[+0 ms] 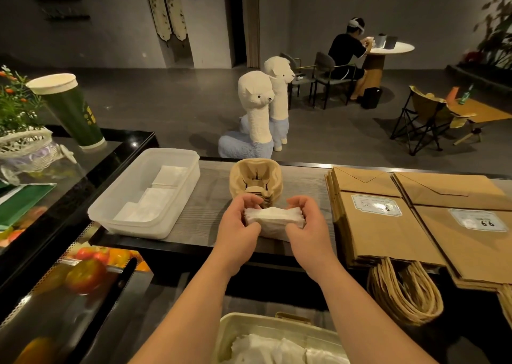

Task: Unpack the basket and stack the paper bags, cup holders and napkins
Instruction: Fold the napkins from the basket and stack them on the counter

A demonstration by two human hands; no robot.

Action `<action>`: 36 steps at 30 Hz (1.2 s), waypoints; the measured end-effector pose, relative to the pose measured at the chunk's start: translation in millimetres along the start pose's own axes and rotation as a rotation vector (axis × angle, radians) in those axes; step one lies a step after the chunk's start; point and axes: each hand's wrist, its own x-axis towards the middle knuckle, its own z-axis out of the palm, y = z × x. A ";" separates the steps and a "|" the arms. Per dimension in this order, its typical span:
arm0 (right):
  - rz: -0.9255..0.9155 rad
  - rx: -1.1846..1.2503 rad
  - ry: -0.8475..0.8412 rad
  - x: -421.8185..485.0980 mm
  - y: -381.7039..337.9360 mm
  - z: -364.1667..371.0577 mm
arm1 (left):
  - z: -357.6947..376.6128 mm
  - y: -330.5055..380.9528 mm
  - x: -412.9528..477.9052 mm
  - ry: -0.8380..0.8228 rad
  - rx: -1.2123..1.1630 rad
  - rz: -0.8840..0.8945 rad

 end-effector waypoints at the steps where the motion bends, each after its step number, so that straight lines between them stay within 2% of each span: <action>1: -0.005 0.008 -0.001 0.4 -0.8 -0.4 | -0.2 1.3 -0.6 0.004 -0.008 -0.001; 5: 0.020 0.007 -0.038 2.3 -1.0 -2.6 | 1.1 -0.5 -2.1 -0.007 -0.044 -0.046; 13: 0.038 -0.033 -0.043 3.9 -4.9 -9.2 | -3.7 4.6 -2.7 -0.039 0.037 -0.071; 18: -0.099 -0.038 -0.077 0.4 -22.6 -15.2 | -14.9 16.7 -4.1 -0.179 0.217 0.003; 23: -0.200 -0.025 -0.123 0.5 -43.7 -12.2 | -13.4 28.0 -4.5 -0.298 0.128 -0.030; 25: -0.142 0.015 -0.085 -1.3 -42.1 -10.4 | -9.5 26.8 -7.8 -0.229 -0.057 -0.083; 28: 0.106 0.131 -0.121 -9.4 -32.3 -6.7 | -3.6 22.3 -13.0 -0.076 -0.397 -0.195; 30: 0.162 0.148 -0.119 -13.7 -22.9 -3.2 | -4.1 16.0 -13.8 -0.028 -0.526 -0.222; 33: 0.101 0.114 -0.056 -11.4 -21.1 -5.3 | -9.0 11.3 -13.7 0.003 -0.531 -0.167; 36: 0.022 -0.042 -0.123 -5.0 -25.7 -13.4 | -14.7 7.5 -10.8 0.090 -0.395 -0.051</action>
